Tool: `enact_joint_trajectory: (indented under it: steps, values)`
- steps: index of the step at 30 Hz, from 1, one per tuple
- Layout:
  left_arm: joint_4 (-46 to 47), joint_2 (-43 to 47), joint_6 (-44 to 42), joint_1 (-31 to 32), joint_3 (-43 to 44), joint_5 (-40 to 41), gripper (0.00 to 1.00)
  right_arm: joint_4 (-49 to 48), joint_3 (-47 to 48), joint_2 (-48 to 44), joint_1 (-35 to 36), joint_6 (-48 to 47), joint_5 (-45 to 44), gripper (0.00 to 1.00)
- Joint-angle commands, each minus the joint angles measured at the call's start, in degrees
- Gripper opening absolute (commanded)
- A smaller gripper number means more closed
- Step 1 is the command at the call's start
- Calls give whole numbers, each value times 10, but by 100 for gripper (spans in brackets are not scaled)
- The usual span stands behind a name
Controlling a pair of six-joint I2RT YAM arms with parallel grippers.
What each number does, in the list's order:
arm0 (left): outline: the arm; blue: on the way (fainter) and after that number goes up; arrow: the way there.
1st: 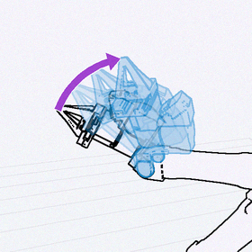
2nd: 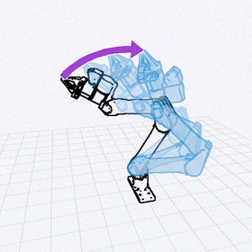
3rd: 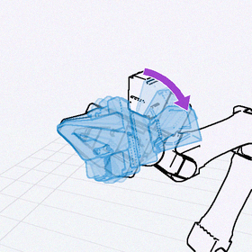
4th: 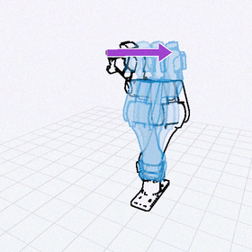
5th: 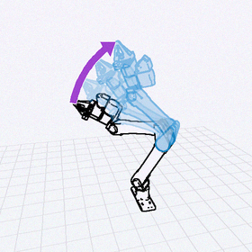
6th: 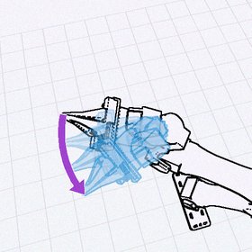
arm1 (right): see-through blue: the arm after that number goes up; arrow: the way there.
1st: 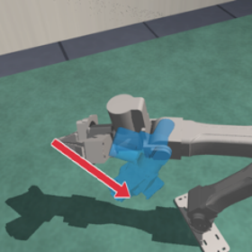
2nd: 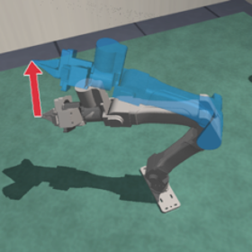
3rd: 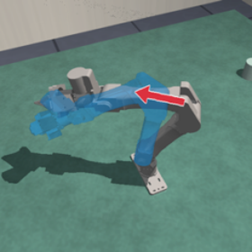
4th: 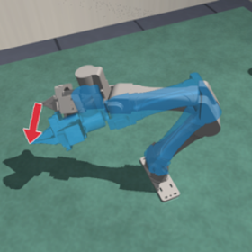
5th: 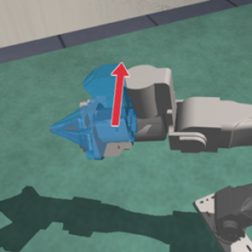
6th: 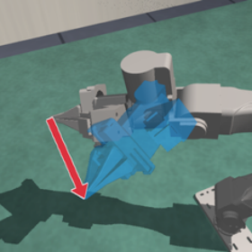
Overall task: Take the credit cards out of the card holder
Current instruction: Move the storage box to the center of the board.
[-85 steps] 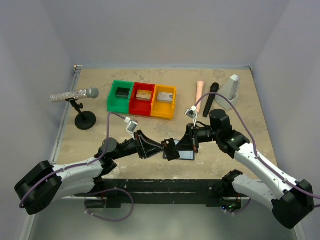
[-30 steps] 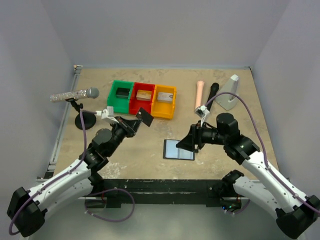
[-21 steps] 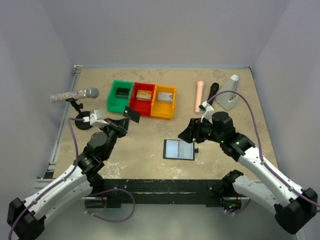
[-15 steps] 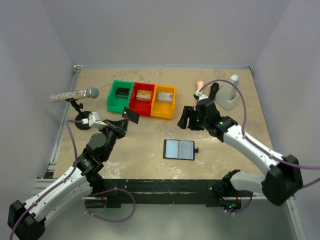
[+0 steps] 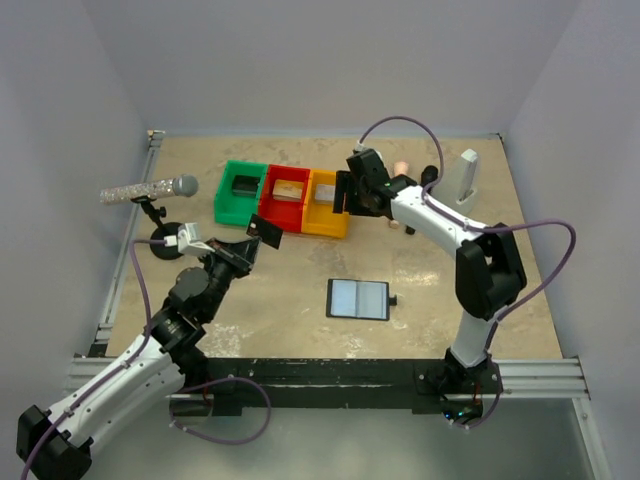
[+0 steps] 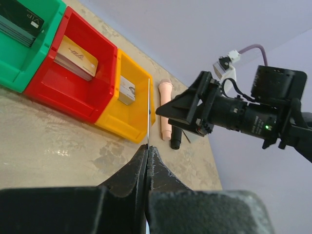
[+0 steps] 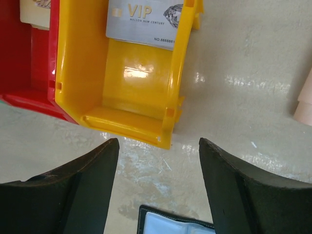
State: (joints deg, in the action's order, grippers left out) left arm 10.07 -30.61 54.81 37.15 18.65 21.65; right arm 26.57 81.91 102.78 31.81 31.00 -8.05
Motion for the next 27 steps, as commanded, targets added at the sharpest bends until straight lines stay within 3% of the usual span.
enact_joint_trajectory:
  steps: [1, 10, 17, 24, 27]
  values:
    - [8, 8, -18, -3, 30, -16, 0, 47, 76, 37, -3, -9, -24, 69]
    - [32, 10, -11, -3, 12, -29, 0, 96, 128, 109, -23, -3, -6, 59]
    - [29, -8, -13, -3, 22, -41, 0, 114, 143, 138, -25, 0, 29, 33]
    - [52, -31, -11, -2, 24, -46, 0, 63, 5, 62, -58, 28, 22, 9]
    - [66, -56, 1, -3, 24, -44, 0, 42, -55, 16, -75, 34, 22, 5]
